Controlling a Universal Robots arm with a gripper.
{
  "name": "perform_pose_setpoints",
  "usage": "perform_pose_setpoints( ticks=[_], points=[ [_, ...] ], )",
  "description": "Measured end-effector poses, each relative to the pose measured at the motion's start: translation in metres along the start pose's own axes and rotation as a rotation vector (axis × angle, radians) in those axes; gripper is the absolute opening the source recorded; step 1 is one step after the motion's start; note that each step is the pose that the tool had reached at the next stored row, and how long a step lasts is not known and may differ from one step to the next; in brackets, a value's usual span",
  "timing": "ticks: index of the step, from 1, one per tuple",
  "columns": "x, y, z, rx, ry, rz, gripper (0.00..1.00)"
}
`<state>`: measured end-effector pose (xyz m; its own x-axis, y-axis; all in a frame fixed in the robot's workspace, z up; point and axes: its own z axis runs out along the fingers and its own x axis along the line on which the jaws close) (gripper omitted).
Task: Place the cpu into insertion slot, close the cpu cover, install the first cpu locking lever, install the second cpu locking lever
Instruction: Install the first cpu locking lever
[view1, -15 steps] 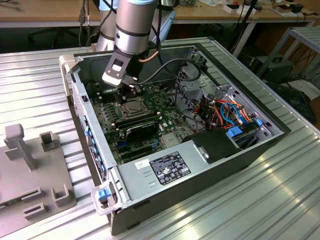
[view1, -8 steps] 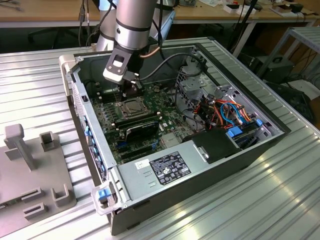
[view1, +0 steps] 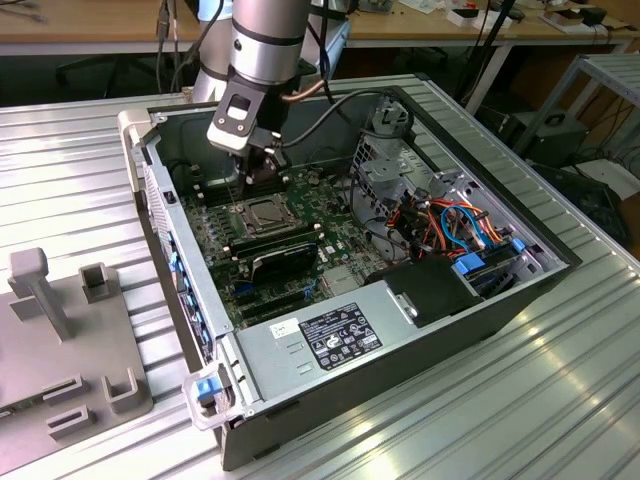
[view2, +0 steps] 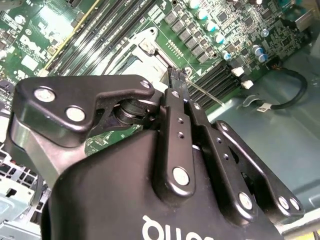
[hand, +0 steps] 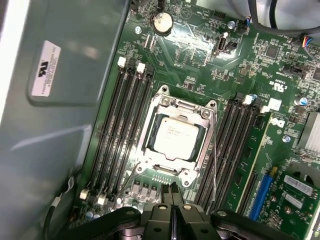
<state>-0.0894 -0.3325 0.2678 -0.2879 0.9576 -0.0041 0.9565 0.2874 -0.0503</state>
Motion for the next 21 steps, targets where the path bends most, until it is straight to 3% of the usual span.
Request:
perform_pose_setpoints(
  ticks=[7, 21],
  points=[
    [0.0002, -0.0012, -0.0127, -0.0001, -0.0006, -0.013, 0.11],
    [0.0002, -0.0012, -0.0128, -0.0001, -0.0011, -0.021, 0.11]
  ],
)
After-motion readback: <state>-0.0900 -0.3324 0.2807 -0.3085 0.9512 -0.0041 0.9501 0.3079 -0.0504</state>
